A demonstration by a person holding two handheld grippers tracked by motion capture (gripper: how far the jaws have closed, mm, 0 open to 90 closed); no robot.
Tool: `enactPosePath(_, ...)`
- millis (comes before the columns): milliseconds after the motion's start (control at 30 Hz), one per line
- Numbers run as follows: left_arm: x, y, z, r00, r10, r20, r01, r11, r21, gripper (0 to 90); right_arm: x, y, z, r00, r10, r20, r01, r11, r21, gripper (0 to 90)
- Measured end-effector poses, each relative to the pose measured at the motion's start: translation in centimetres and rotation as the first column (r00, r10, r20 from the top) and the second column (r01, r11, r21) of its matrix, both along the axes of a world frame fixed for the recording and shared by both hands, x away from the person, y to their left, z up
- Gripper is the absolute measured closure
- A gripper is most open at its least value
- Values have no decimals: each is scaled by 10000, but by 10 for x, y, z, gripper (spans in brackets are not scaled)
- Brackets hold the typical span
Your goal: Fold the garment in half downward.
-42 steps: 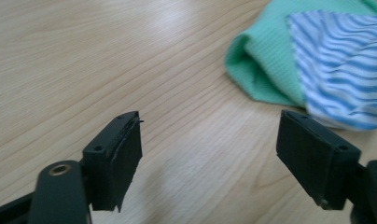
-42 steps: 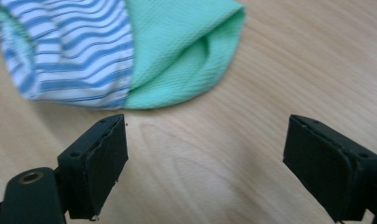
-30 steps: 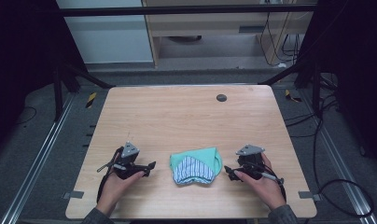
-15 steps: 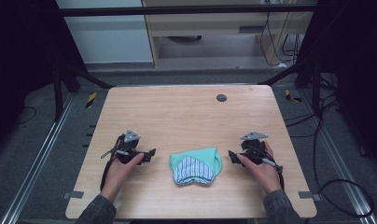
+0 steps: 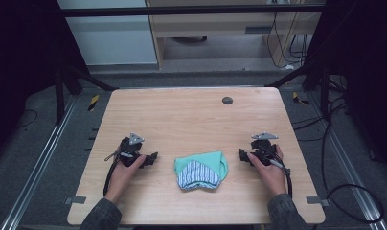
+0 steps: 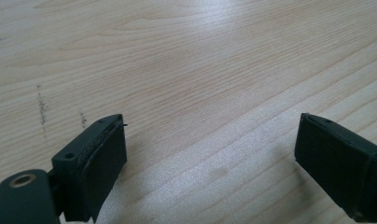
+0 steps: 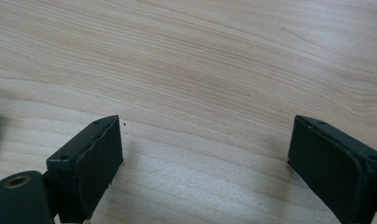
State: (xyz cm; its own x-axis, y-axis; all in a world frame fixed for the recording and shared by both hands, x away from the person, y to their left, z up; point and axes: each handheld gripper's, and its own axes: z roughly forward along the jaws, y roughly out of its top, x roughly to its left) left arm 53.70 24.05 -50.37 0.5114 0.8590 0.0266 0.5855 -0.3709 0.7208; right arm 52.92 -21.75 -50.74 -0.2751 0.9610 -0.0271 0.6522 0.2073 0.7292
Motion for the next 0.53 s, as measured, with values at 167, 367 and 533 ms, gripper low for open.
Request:
enactPosePath(167, 1, -2, -4, 10000, 46, -29, -46, 10000, -7, 56, 2, -2, -4, 9996, -242, 110, 238, 9993, 272, 95)
enactPosePath(367, 2, -2, -4, 9999, 103, -54, -103, 9999, 20, 22, 0, 1, -4, 9967, -811, -33, 812, 9963, 289, 50)
enactPosePath(533, 3, -2, -4, 9997, 227, -114, -226, 9997, 59, 0, -1, 2, -4, 9954, -953, -81, 954, 9951, 270, 32)
